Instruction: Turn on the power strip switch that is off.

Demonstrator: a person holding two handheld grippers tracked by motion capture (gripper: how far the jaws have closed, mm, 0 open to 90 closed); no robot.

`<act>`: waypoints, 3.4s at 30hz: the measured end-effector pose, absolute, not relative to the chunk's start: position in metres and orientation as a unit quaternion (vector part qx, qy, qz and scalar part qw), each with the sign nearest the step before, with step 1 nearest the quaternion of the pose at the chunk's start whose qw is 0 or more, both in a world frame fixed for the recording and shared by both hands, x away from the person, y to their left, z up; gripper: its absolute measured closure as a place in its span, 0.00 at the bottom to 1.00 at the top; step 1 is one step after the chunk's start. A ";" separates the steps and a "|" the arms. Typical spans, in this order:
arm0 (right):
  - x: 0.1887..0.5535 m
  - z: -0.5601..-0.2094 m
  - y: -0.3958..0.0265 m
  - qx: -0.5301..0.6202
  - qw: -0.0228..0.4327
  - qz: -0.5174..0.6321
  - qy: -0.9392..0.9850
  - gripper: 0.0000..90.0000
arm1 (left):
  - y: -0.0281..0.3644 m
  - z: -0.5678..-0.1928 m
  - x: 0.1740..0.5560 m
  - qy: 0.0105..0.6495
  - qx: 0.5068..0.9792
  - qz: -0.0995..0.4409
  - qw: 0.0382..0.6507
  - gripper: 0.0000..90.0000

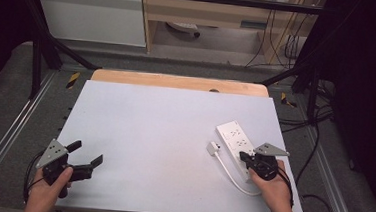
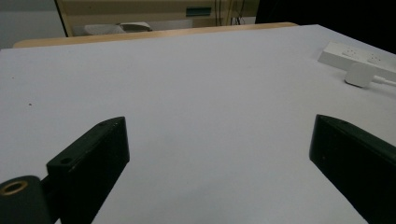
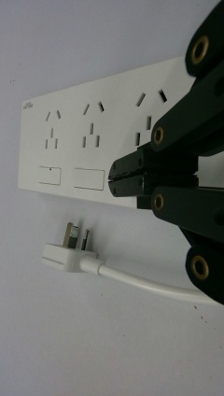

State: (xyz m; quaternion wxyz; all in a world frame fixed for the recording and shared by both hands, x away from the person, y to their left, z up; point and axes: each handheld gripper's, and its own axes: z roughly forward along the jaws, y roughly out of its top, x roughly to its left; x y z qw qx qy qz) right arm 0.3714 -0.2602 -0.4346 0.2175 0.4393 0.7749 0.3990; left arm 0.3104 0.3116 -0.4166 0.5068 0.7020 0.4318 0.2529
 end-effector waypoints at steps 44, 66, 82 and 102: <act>0.370 -0.438 -0.259 0.436 0.217 0.391 0.781 1.00 | 0.310 -0.417 0.310 0.429 0.706 0.253 0.503 0.05; 0.369 -0.439 -0.259 0.435 0.220 0.392 0.780 1.00 | 0.309 -0.417 0.310 0.430 0.707 0.251 0.502 0.05; 0.369 -0.440 -0.260 0.438 0.212 0.391 0.781 1.00 | 0.309 -0.417 0.310 0.428 0.708 0.251 0.502 0.05; 0.372 -0.440 -0.258 0.441 0.214 0.393 0.778 1.00 | 0.309 -0.417 0.310 0.427 0.710 0.252 0.501 0.05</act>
